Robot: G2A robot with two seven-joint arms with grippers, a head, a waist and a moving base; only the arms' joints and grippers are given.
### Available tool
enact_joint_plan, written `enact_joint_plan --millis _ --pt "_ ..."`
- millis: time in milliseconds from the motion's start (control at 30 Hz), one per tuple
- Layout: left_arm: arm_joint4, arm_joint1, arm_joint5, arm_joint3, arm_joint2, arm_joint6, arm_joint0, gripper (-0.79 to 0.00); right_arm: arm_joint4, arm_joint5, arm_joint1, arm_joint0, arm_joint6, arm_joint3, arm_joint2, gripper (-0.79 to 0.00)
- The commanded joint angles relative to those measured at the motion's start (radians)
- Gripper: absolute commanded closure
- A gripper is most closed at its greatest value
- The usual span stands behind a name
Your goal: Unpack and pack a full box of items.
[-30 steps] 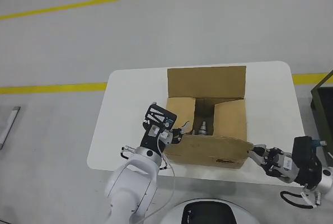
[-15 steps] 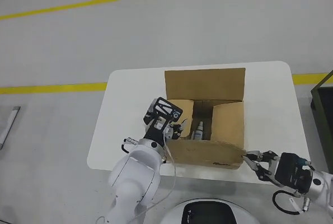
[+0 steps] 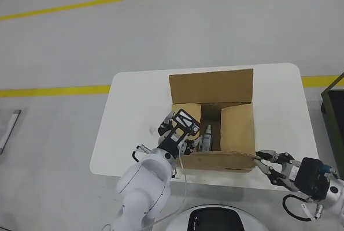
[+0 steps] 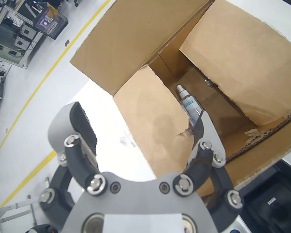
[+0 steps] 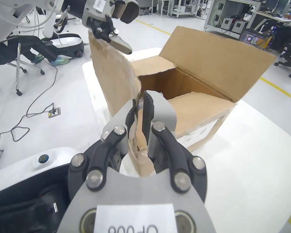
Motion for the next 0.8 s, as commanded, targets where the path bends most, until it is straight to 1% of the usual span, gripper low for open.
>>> enact_joint_plan --millis 0,67,133,167,200,267,300,333,400,533,633,767 --pt "-0.008 0.001 -0.009 -0.007 0.004 -0.004 0.006 -0.785 0.056 0.012 0.0 -0.003 -0.006 0.003 0.015 -0.32" --pt "-0.012 0.003 -0.019 -0.013 0.005 -0.004 0.011 -0.785 0.135 0.026 0.0 -0.007 -0.011 0.014 0.029 -0.308" --pt "-0.02 0.005 -0.03 -0.018 0.008 -0.008 0.015 -0.785 0.249 0.039 -0.001 -0.009 -0.011 0.028 0.039 -0.308" --pt "-0.022 0.005 -0.034 -0.022 0.008 -0.01 0.016 -0.785 0.304 0.051 0.0 -0.009 0.008 0.037 0.045 -0.296" --pt "-0.026 0.006 -0.038 -0.026 0.009 -0.012 0.018 -0.785 0.369 0.082 0.001 -0.007 0.031 0.045 0.05 -0.265" --pt "-0.035 0.008 -0.049 -0.036 0.013 -0.016 0.023 -0.785 0.503 0.114 0.004 0.002 0.099 0.049 0.045 -0.095" --pt "-0.038 0.009 -0.055 -0.041 0.014 -0.018 0.024 -0.785 0.559 0.129 0.006 0.009 0.143 0.052 0.045 -0.065" --pt "-0.044 0.009 -0.061 -0.047 0.016 -0.021 0.026 -0.785 0.592 0.155 0.01 0.015 0.204 0.056 0.048 0.0" --pt "-0.059 0.011 -0.069 -0.06 0.019 -0.028 0.033 -0.785 0.649 0.172 0.017 0.029 0.323 0.044 0.032 0.0" --pt "-0.081 0.014 -0.074 -0.076 0.019 -0.029 0.04 -0.785 0.694 0.142 0.03 0.051 0.494 0.034 -0.004 0.0" --pt "-0.088 0.016 -0.07 -0.084 0.011 -0.026 0.039 -0.785 0.722 0.108 0.036 0.054 0.561 0.039 -0.036 0.0" --pt "-0.097 0.019 -0.06 -0.09 -0.003 -0.022 0.035 -0.785 0.756 0.036 0.048 0.056 0.661 0.052 -0.061 0.0"
